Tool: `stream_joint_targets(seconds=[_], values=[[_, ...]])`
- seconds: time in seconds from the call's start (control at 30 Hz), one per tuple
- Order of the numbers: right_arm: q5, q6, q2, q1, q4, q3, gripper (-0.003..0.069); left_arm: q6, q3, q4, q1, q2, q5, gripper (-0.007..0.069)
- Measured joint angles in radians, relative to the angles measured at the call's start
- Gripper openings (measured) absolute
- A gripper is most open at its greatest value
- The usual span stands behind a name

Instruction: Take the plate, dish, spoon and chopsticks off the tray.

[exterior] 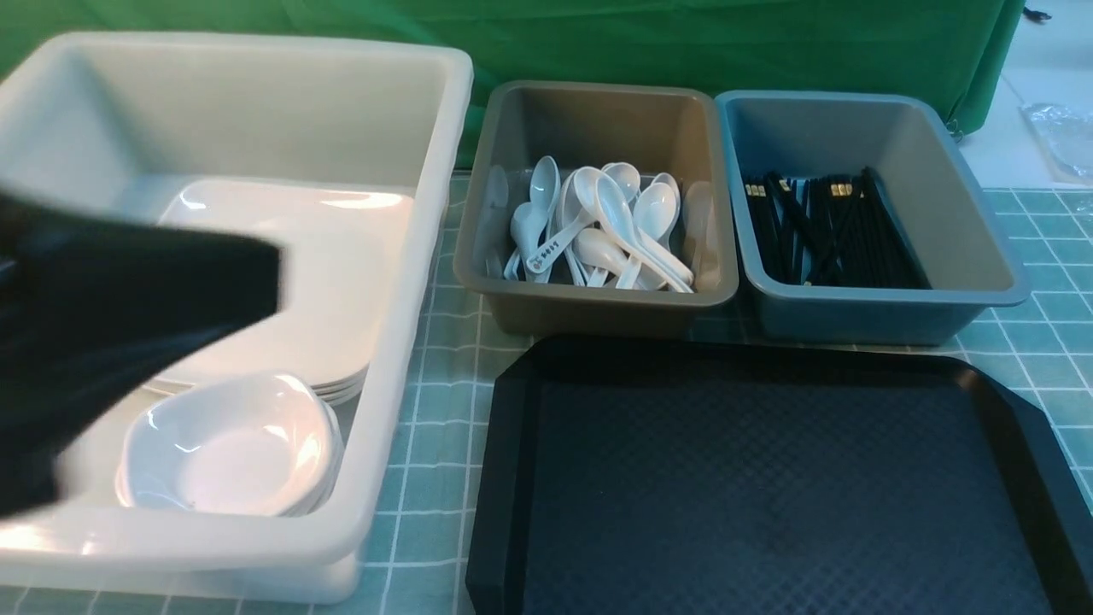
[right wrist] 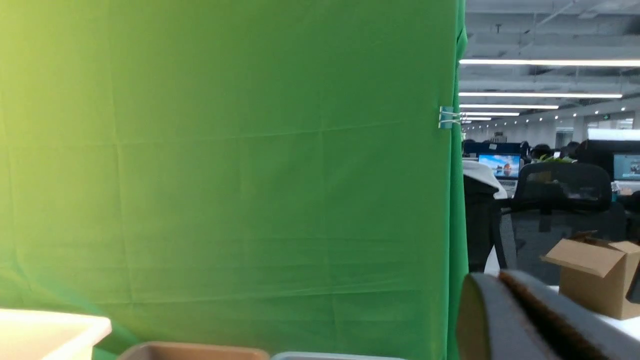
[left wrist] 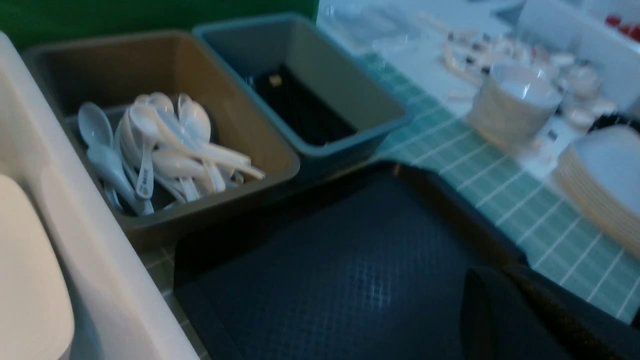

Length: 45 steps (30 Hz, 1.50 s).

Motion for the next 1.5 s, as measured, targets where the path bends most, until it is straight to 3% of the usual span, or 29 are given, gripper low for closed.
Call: stream_joint_targets(seconds=[0.17,0.37,0.9,1.03,1.17,1.37,1.5], values=[[-0.008,0.0,0.0,0.0,0.0,0.007,0.0177,-0.052,0.255,0.057,-0.006,-0.262,-0.154,0.0],[-0.009,0.0,-0.002,0.0,0.0,0.007,0.0225,-0.054,0.469,0.067,-0.006,-0.433,-0.279,0.0008],[-0.009,0.0,-0.002,0.0,0.0,0.007,0.0238,-0.047,0.613,0.075,-0.006,-0.456,-0.314,0.001],[-0.009,0.0,-0.002,0.0,0.0,0.007,0.0238,-0.047,0.625,0.138,-0.003,-0.465,-0.341,0.001],[-0.009,0.0,-0.002,0.0,0.0,0.007,0.0238,-0.074,0.658,0.206,0.067,-0.502,-0.387,0.0011],[-0.009,0.0,-0.002,0.0,0.0,0.007,0.0239,-0.08,0.802,0.234,0.354,-0.578,-0.472,0.0011],[-0.009,0.0,-0.002,0.0,0.0,0.007,0.0239,-0.09,0.884,0.242,0.448,-0.603,-0.482,0.0012]])
